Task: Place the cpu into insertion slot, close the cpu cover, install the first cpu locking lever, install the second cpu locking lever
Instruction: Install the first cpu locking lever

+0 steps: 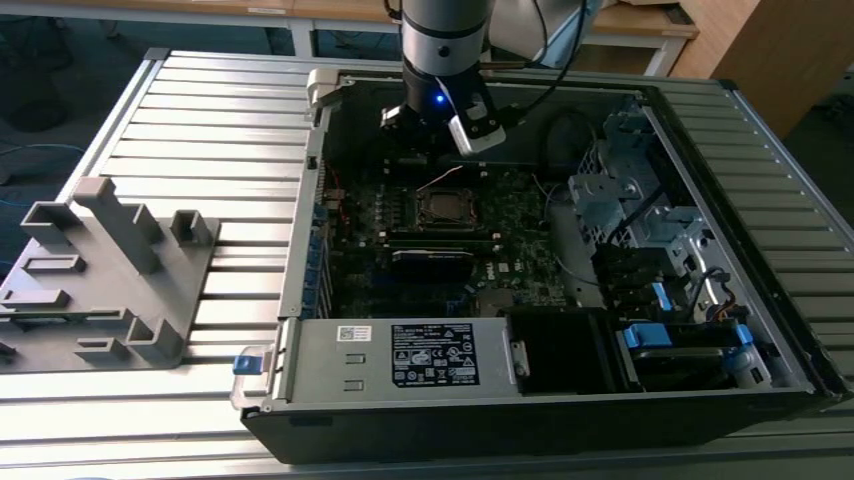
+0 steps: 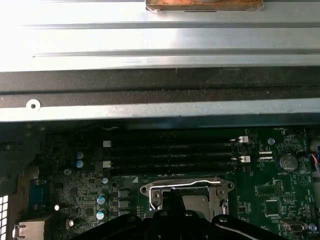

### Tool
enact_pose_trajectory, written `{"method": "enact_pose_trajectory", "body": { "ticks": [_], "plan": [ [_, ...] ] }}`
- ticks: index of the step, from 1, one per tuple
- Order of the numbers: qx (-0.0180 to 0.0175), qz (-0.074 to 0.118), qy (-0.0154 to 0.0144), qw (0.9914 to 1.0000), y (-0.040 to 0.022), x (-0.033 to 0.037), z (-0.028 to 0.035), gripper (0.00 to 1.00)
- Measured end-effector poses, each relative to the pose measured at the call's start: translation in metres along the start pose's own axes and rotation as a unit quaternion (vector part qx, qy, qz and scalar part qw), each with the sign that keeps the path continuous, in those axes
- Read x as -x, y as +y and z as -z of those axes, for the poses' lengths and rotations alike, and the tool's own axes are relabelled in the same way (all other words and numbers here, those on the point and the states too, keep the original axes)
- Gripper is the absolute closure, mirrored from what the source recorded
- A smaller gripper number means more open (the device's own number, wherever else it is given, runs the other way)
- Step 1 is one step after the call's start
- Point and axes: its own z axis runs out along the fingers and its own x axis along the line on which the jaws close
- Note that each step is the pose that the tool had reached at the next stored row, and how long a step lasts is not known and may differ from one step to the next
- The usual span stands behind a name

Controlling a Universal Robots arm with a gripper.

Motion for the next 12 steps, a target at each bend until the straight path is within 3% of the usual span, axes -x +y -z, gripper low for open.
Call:
{"method": "enact_pose_trajectory", "body": {
  "ticks": [12],
  "plan": [
    [-0.0002,0.0,0.0002,1.0,0.0012,0.0023,-0.004,0.89]
  ]
}}
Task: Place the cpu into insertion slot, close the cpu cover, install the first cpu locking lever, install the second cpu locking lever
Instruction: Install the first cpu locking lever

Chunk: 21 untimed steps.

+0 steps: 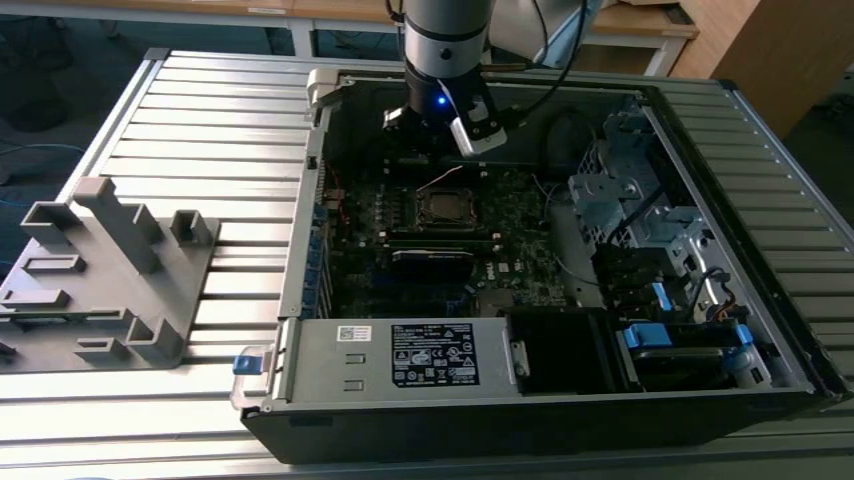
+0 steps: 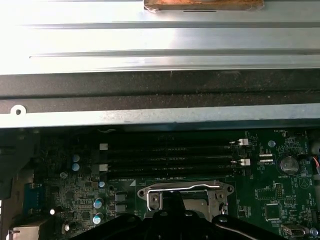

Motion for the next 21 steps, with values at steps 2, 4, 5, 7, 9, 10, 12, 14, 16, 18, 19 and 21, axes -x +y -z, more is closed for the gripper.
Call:
{"method": "enact_pose_trajectory", "body": {
  "ticks": [2,4,5,7,9,10,12,14,16,18,19,21],
  "plan": [
    [0.0,0.0,0.0,1.0,0.0,0.0,-0.0001,0.89],
    [0.0001,0.0,-0.0001,1.0,0.0,0.0001,-0.001,0.89],
    [0.0,0.0,0.0,1.0,0.0001,0.0003,-0.0012,0.89],
    [0.0,0.0,0.0,1.0,0.0001,0.0005,-0.0013,0.89],
    [0.0,0.0,0.0,1.0,0.0005,0.0006,-0.0016,0.89],
    [0.0,0.0,0.0,1.0,0.0009,0.0007,-0.0017,0.89],
    [0.0,0.0,0.0,1.0,0.0017,0.0008,-0.0021,0.89],
    [0.0001,0.0,0.0,1.0,0.0021,0.001,-0.0024,0.89],
    [0.0,0.0,0.0,1.0,0.0026,0.0014,-0.0028,0.89],
    [0.0,0.0,0.0,1.0,0.0029,0.0025,-0.0032,0.89],
    [0.0,0.0,0.0,1.0,0.0032,0.003,-0.0035,0.89],
    [0.0,0.0,-0.0001,1.0,0.0035,0.0043,-0.0041,0.89]
  ]
}}
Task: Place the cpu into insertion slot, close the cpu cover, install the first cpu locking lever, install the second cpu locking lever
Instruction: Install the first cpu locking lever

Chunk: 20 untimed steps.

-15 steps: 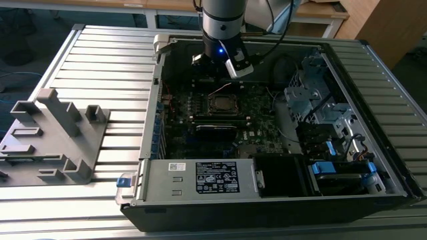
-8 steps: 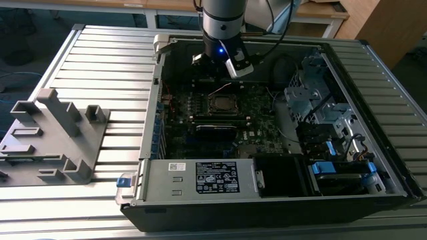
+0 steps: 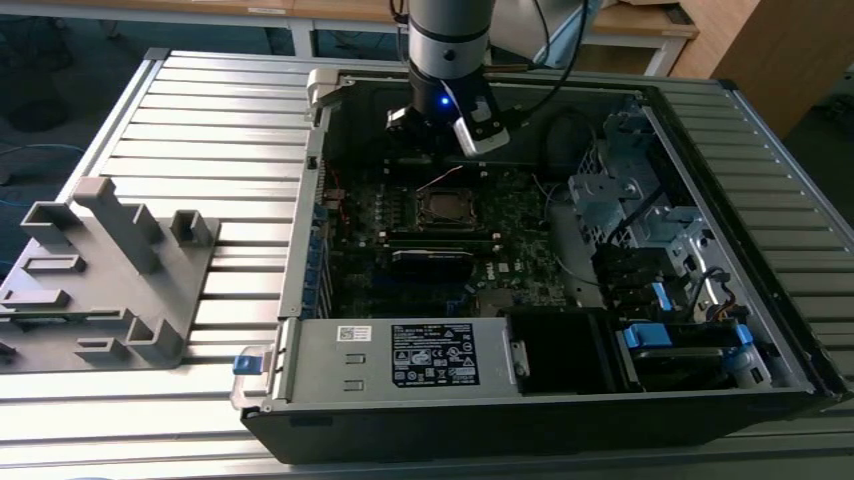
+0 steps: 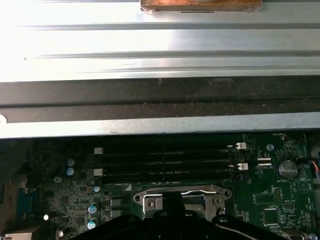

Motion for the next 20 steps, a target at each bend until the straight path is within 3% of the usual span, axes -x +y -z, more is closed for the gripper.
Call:
{"method": "enact_pose_trajectory", "body": {
  "ticks": [20],
  "plan": [
    [-0.0006,0.0,0.0,1.0,0.0091,0.0095,-0.0136,0.89]
  ]
}}
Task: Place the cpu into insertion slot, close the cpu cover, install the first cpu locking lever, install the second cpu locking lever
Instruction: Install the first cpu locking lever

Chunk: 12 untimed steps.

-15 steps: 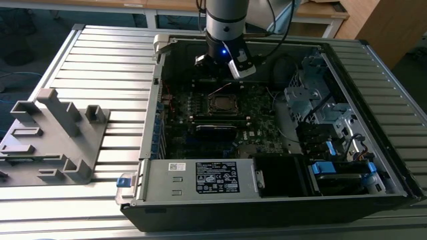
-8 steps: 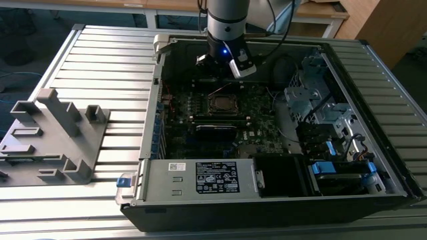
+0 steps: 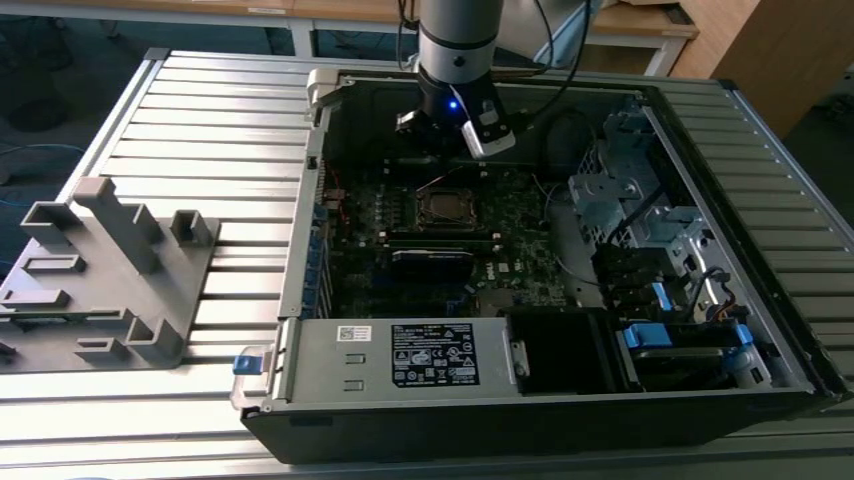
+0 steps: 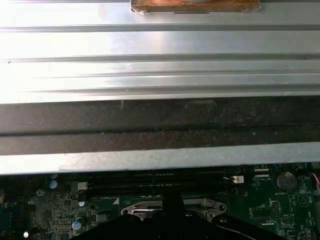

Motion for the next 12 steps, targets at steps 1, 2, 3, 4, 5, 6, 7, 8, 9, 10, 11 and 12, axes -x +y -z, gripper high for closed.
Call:
{"method": "enact_pose_trajectory", "body": {
  "ticks": [1,2,3,4,5,6,7,8,9,10,11,12],
  "plan": [
    [0.0,0.0,0.0,1.0,0.0,0.0001,0.0,0.89],
    [-0.0001,0.0,0.0,1.0,0.0,0.0002,0.0,0.89],
    [-0.0001,0.0,0.0001,1.0,0.0001,0.0002,0.0,0.89],
    [-0.0001,0.0,0.0001,1.0,0.0001,0.0003,0.0,0.89],
    [-0.0001,0.0,0.0,1.0,0.0001,0.0003,-0.0001,0.89],
    [-0.0001,0.0,0.0,1.0,0.0001,0.0003,-0.0004,0.89],
    [-0.0001,0.0,0.0,1.0,0.0,0.0005,-0.0011,0.89],
    [-0.0001,0.0,0.0001,1.0,-0.0001,0.0007,-0.0018,0.89],
    [-0.0001,0.0,0.0,1.0,-0.0002,0.0008,-0.0026,0.89],
    [-0.0002,0.0,0.0,1.0,-0.0002,0.0011,-0.0035,0.89],
    [-0.0004,0.0,0.0,1.0,-0.0002,0.0015,-0.0042,0.89],
    [-0.001,0.0,0.0,1.0,0.0,0.0021,-0.0049,0.89]
  ]
}}
